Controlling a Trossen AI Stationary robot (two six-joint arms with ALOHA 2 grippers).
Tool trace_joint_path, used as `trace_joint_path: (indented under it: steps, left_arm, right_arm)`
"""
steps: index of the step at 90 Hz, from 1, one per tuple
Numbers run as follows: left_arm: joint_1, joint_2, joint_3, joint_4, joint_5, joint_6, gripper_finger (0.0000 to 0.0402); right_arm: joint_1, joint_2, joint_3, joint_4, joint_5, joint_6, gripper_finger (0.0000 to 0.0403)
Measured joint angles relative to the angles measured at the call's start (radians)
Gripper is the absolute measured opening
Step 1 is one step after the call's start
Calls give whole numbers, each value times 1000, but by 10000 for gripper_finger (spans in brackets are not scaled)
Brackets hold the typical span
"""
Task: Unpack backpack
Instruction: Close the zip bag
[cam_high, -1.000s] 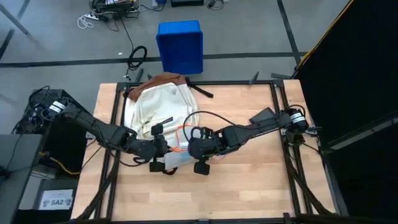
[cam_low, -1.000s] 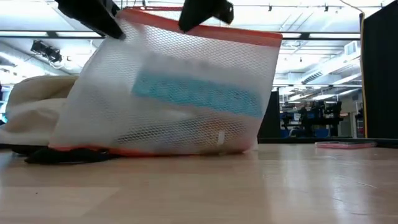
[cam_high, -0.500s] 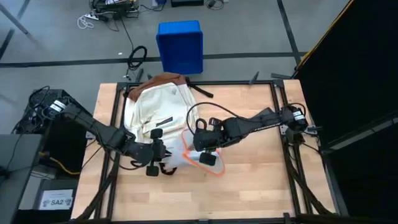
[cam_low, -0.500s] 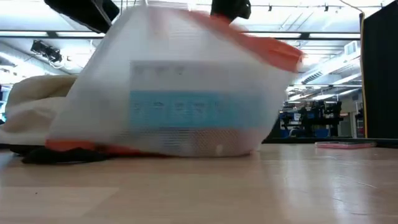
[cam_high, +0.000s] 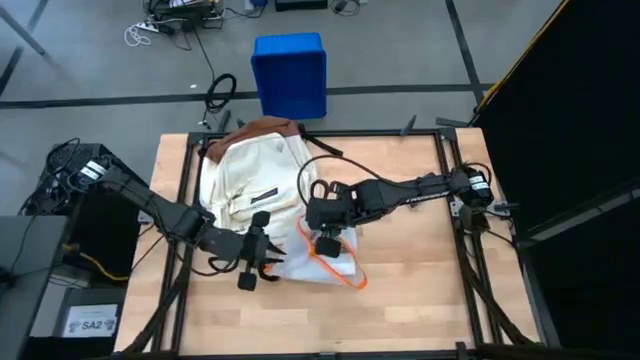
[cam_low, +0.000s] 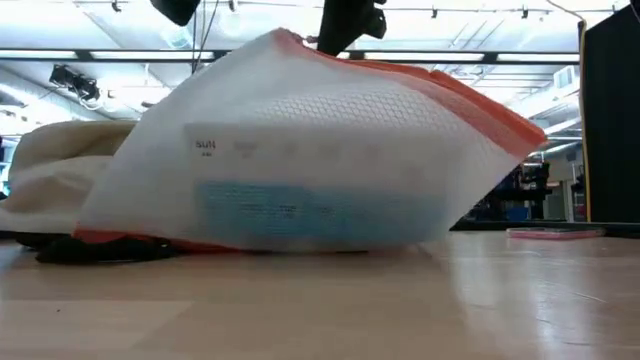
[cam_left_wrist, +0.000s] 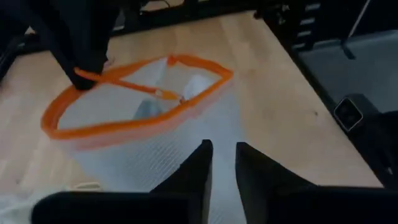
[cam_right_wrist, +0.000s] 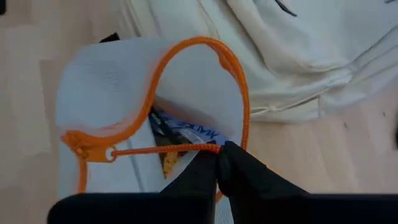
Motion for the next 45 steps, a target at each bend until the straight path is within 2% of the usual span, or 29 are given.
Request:
trace_joint_path:
  steps: [16,32,45]
  left_arm:
    - [0,54,0,88,-88,0,101]
    - [2,146,-1,157,-99,-11,133]
    - [3,189,19,172,-196,-77,148]
  right_arm:
    - [-16,0,0,27,-29,-35,0]
    - [-20,0,0,27,-32,-53,0]
    - [-20,0,0,27,-41,-62,0]
